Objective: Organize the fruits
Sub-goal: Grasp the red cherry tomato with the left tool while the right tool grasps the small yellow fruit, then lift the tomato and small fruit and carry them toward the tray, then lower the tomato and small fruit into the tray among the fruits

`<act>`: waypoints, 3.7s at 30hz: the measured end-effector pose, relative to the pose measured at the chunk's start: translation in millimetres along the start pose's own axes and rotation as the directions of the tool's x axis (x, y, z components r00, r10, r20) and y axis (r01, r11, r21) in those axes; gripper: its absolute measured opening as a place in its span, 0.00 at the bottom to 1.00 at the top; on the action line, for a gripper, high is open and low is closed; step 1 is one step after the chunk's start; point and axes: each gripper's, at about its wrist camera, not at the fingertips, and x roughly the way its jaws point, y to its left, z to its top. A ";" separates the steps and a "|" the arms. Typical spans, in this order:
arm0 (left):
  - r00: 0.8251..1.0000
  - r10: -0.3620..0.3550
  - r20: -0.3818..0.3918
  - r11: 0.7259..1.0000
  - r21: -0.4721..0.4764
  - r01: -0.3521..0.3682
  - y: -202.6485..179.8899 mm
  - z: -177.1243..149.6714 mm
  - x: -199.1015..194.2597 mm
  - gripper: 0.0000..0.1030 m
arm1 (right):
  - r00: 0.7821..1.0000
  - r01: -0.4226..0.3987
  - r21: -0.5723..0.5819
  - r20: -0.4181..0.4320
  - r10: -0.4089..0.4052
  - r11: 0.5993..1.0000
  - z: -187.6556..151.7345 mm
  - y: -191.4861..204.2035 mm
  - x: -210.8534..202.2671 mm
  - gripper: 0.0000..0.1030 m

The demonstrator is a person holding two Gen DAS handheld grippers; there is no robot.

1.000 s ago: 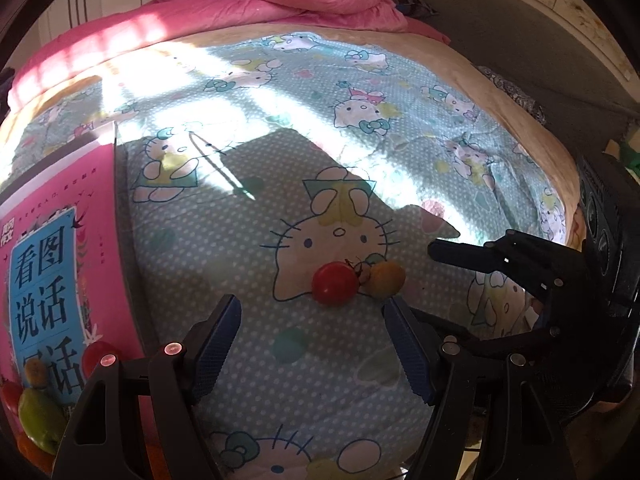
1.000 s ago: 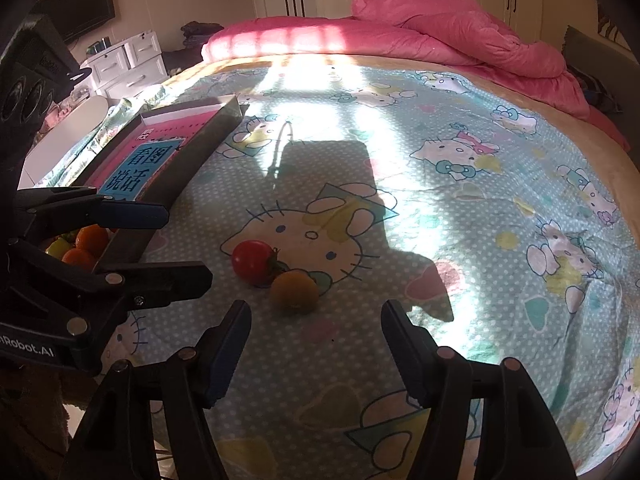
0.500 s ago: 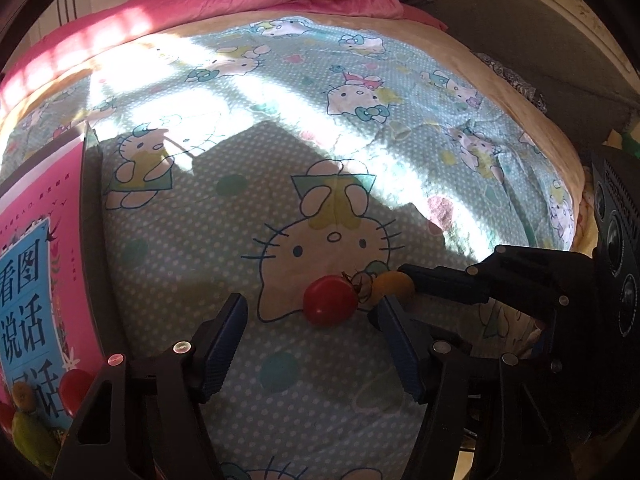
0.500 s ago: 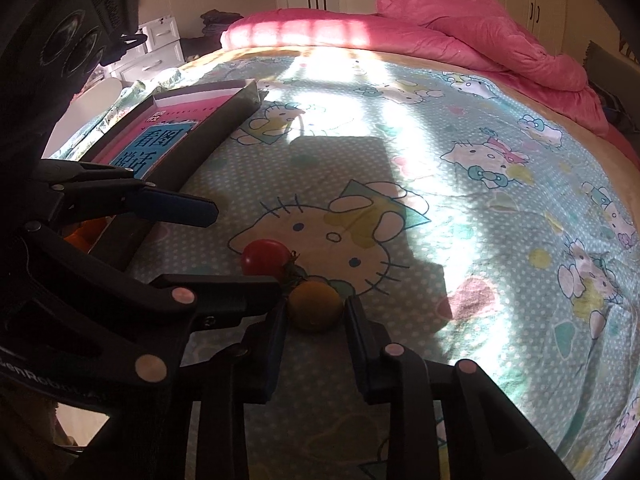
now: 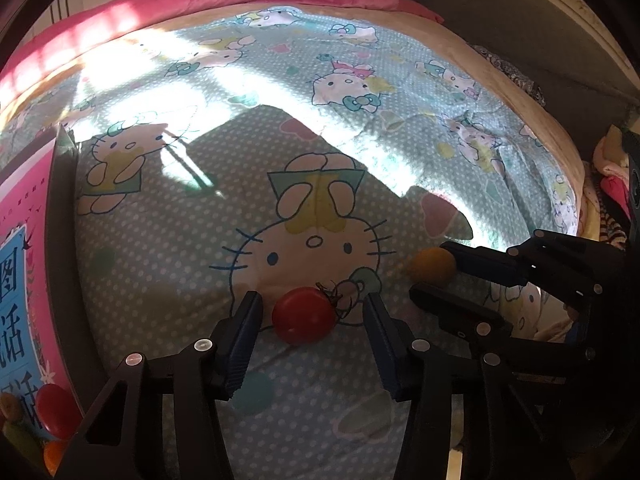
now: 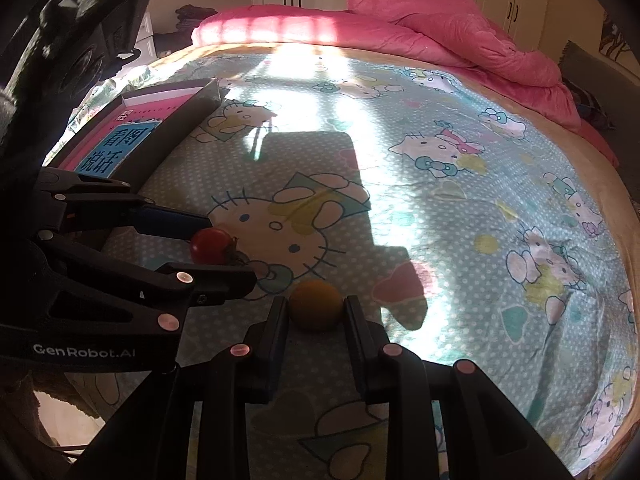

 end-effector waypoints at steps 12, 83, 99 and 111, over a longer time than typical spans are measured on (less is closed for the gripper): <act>0.999 0.036 0.011 0.999 0.024 -0.036 -1.0 -0.8 2.3 0.44 | 1.000 -0.016 0.121 0.003 0.015 0.993 -2.6 -21.3 -5.5 0.28; 0.973 0.138 0.186 0.981 -0.163 -0.108 44.7 -39.6 -127.1 0.30 | 0.970 -0.150 0.110 0.208 0.125 0.983 33.6 11.9 -58.1 0.28; 0.949 0.232 0.215 0.947 -0.274 -0.169 92.9 -66.5 -174.0 0.30 | 0.942 -0.224 0.024 0.263 0.210 0.974 55.7 58.4 -68.2 0.28; 0.922 0.311 0.229 0.903 -0.373 -0.212 132.3 -88.2 -207.3 0.30 | 0.922 -0.274 -0.075 0.264 0.284 0.959 65.2 105.6 -69.9 0.28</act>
